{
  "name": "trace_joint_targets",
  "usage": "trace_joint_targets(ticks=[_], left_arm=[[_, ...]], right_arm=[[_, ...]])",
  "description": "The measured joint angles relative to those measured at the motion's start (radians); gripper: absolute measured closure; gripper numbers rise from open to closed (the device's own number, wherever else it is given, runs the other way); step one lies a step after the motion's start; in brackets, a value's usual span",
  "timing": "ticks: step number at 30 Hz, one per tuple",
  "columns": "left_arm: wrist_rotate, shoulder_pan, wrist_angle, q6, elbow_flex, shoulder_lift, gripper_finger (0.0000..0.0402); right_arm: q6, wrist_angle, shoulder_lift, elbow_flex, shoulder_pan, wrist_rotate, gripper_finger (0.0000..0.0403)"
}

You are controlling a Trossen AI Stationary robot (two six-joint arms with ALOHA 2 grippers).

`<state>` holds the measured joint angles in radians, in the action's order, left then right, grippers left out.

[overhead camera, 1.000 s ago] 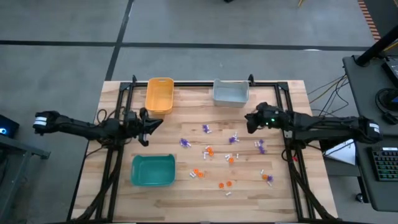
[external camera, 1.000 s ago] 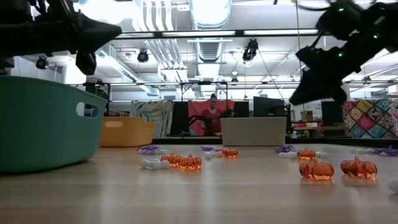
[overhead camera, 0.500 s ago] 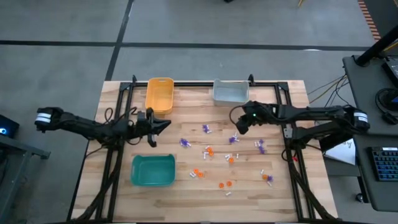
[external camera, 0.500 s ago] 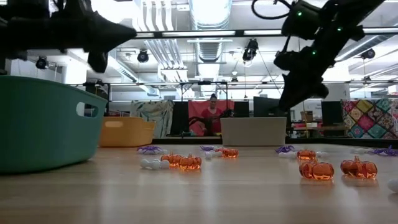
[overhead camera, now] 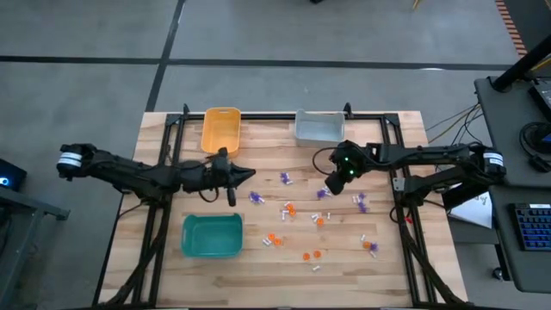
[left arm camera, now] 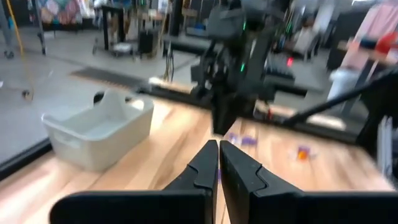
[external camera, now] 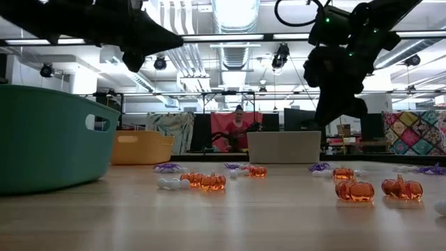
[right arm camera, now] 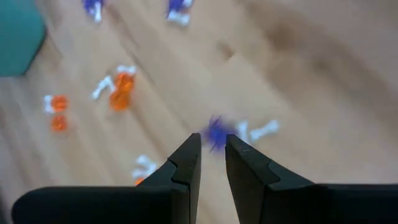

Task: Sort Halloween decoration
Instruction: Put the blue spider toy into the green bin

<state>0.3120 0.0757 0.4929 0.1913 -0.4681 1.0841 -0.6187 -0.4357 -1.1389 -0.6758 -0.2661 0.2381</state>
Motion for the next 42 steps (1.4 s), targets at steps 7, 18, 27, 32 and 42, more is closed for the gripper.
trace_joint_targets(ticks=[7, 18, 27, 32, 42], left_arm=[[0.0, 0.002, -0.283, 0.001, -0.08, -0.002, 0.0402], [0.0, 0.002, -0.387, 0.047, -0.079, -0.007, 0.0402], [0.001, 0.002, -0.325, 0.05, -0.079, -0.007, 0.0402], [0.001, 0.002, -0.306, 0.05, -0.078, -0.007, 0.0402], [0.001, 0.002, -0.306, 0.05, -0.08, -0.005, 0.0402]], right_arm=[[-0.206, -0.176, -0.002, 0.0, 0.017, 0.062, 0.0339], [-0.196, -0.314, -0.002, 0.0, 0.019, 0.058, 0.0339], [-0.169, -0.227, -0.002, 0.0, 0.017, 0.018, 0.0339], [0.222, -0.135, -0.008, 0.0, 0.05, 0.025, 0.0339], [0.687, -0.022, -0.008, 0.0, 0.182, -0.258, 0.0339]])
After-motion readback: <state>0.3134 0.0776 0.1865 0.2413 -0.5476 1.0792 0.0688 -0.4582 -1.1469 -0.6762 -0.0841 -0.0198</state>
